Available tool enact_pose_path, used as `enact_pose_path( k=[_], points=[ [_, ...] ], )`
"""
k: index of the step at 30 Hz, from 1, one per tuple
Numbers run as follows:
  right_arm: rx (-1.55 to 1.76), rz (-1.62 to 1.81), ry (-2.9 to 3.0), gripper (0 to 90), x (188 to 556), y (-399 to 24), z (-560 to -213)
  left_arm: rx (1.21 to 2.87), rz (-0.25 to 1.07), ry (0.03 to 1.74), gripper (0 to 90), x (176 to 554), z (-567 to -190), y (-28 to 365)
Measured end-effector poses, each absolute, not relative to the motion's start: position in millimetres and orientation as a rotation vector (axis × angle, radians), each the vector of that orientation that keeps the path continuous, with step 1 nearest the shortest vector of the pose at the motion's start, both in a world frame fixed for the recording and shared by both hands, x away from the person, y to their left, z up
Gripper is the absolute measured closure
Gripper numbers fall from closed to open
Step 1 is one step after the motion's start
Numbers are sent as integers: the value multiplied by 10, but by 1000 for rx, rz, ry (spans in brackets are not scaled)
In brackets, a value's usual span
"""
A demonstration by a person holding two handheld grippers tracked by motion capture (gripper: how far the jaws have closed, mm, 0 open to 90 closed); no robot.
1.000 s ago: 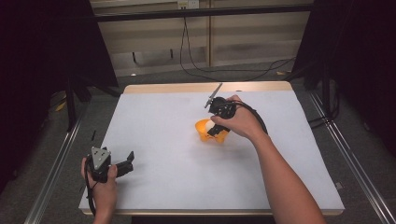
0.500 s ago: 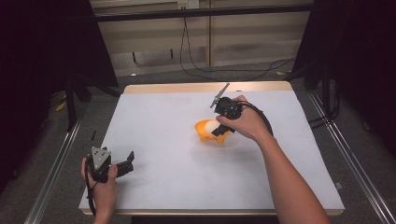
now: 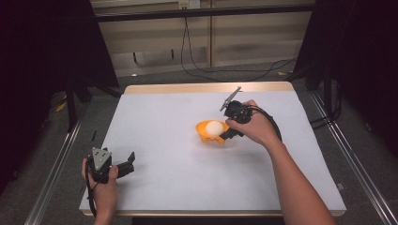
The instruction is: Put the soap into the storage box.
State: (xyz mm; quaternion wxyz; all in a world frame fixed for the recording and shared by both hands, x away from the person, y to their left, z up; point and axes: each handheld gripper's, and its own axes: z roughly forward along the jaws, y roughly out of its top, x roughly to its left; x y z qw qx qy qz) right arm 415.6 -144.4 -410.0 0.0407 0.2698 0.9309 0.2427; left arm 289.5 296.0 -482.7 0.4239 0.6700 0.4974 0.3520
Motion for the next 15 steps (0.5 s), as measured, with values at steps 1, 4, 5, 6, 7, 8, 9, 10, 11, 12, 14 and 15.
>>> enact_pose_path(
  k=[1,4,5,6,7,8,9,10,11,12,14,15],
  points=[
    [822,746,2848,200,4150,-1467,-4107,1677,881,1245,1,2895,-4827,2960],
    [838,749,2845,199,4122,-1514,-4117,1677,881,1245,1,2895,-4827,2960],
    [849,751,2842,199,4108,-1529,-4121,1677,881,1245,1,2895,-4827,2960],
    [849,751,2842,199,4108,-1529,-4121,1677,881,1245,1,2895,-4827,2960],
    [856,755,2836,198,4082,-1568,-4132,1677,883,1246,1,2894,-4827,2959],
    [856,761,2835,198,4076,-1581,-4139,1677,883,1246,1,2894,-4827,2958],
    [861,758,2836,197,4063,-1600,-4146,1677,883,1246,1,2894,-4827,2958],
    [866,762,2835,196,4053,-1618,-4154,1677,884,1246,1,2894,-4827,2957],
    [873,762,2833,195,4040,-1639,-4161,1678,884,1245,1,2894,-4827,2958],
    [880,768,2830,194,4030,-1661,-4169,1679,884,1244,1,2894,-4827,2958],
    [890,773,2828,192,4010,-1707,-4182,1678,884,1245,1,2894,-4827,2958],
    [893,777,2823,191,4000,-1729,-4192,1678,884,1246,1,2893,-4827,2957]
  ],
)
